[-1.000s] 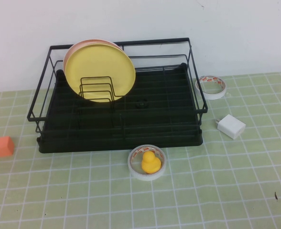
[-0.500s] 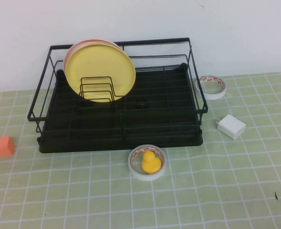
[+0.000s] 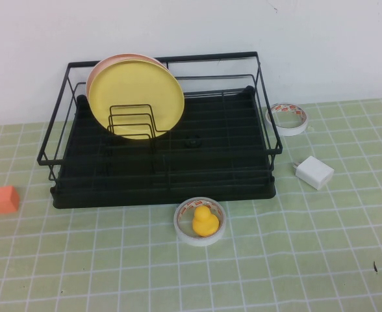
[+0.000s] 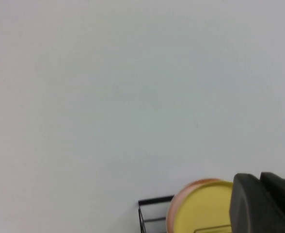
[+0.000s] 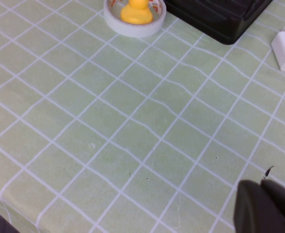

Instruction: Place plate on rack

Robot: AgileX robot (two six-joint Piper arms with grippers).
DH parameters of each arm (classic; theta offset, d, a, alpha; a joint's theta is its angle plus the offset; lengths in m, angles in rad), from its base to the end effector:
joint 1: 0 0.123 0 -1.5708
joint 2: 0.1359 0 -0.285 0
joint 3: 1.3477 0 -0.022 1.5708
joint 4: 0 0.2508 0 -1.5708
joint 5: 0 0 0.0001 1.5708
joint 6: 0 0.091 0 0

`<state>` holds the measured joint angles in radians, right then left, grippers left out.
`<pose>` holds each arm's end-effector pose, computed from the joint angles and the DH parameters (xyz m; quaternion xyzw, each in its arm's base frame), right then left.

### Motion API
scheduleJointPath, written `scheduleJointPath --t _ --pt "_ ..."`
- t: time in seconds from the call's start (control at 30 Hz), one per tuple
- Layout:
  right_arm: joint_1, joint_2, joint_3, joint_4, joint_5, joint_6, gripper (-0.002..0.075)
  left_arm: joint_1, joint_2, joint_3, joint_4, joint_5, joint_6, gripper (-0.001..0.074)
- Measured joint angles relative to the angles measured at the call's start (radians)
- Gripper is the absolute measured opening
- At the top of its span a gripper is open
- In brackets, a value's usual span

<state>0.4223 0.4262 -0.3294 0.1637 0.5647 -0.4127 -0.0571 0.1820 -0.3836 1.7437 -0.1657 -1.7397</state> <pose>0.0754 0.0426 0.2456 -0.3186 0.8164 0.0737 0.4759 0.0493 -0.0175 0.3277 0.0839 0.6051 -0.0697 0.7887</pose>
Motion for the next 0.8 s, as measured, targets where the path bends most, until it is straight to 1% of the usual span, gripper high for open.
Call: scheduleJointPath --t 0.3,0.43,0.6,0.8 --pt "0.0 0.0 0.0 0.0 0.002 0.0 0.0001 0.004 -0.182 0.195 0.004 -0.032 -0.083 -0.0001" --pt "0.0 0.0 0.0 0.001 0.004 0.0 0.0001 0.004 -0.194 0.265 0.004 -0.011 -0.142 -0.0001" --pt "0.0 0.0 0.004 0.008 0.004 0.0 0.0001 0.006 -0.194 0.306 0.004 0.004 -0.186 -0.0001" --pt "0.0 0.0 0.006 0.008 0.006 0.0 0.0001 0.006 -0.195 0.315 0.004 0.033 -0.205 -0.0001"
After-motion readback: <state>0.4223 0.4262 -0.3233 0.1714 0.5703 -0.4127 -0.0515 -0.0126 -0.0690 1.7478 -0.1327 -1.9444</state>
